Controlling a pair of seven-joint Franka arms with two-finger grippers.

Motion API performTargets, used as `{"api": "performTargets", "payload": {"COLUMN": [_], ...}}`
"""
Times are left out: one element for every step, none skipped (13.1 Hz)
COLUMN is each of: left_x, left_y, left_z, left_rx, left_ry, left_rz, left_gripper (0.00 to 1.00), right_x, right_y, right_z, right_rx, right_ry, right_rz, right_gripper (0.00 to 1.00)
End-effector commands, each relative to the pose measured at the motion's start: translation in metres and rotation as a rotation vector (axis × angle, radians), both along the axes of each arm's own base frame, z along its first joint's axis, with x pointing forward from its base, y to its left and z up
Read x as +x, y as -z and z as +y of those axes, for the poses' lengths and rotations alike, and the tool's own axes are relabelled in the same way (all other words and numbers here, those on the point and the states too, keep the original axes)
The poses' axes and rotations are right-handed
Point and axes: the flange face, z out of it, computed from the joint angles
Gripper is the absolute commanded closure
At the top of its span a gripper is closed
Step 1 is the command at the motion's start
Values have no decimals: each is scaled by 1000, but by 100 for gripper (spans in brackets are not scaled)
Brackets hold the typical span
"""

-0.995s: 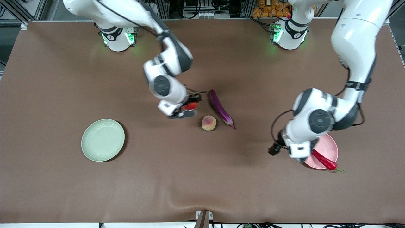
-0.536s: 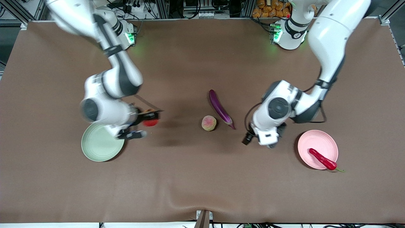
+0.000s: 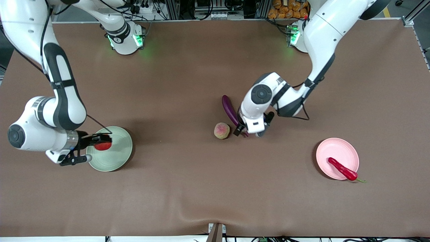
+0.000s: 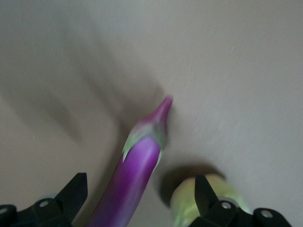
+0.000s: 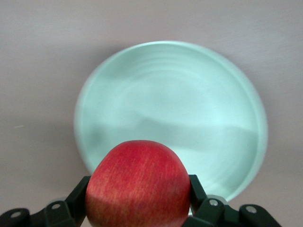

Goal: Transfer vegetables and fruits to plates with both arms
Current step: 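Carry the apple to the green plate while the left gripper reaches the eggplant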

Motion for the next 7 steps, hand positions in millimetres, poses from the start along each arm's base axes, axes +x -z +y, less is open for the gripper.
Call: {"api": "performTargets", "payload": {"left_x": [-27, -34, -41, -47, -51, -52, -54], "left_y": [1, 7, 13, 18, 21, 26, 31], "left_z": [4, 6, 7, 6, 3, 2, 1], "left_rx": [31, 33, 25, 13, 0, -8, -13], "left_ry": [36, 50, 56, 62, 67, 69, 69], "left_rz": [-40, -45, -45, -47, -49, -47, -41], "left_gripper": [0, 0, 0, 2, 4, 9, 16], "right_x": [23, 26, 27, 26, 26, 26, 24], "right_y": [28, 32, 37, 38, 38, 36, 37], "right_z": [-34, -44, -44, -43, -43, -41, -41], "right_rx": [-27, -34, -35, -33, -32, -31, -24], "right_ry": [-66, -69, -72, -72, -68, -70, -70], "right_rz": [-31, -74, -84, -78, -76, -78, -62], "right_gripper": [76, 76, 72, 66, 48, 0, 0]}}
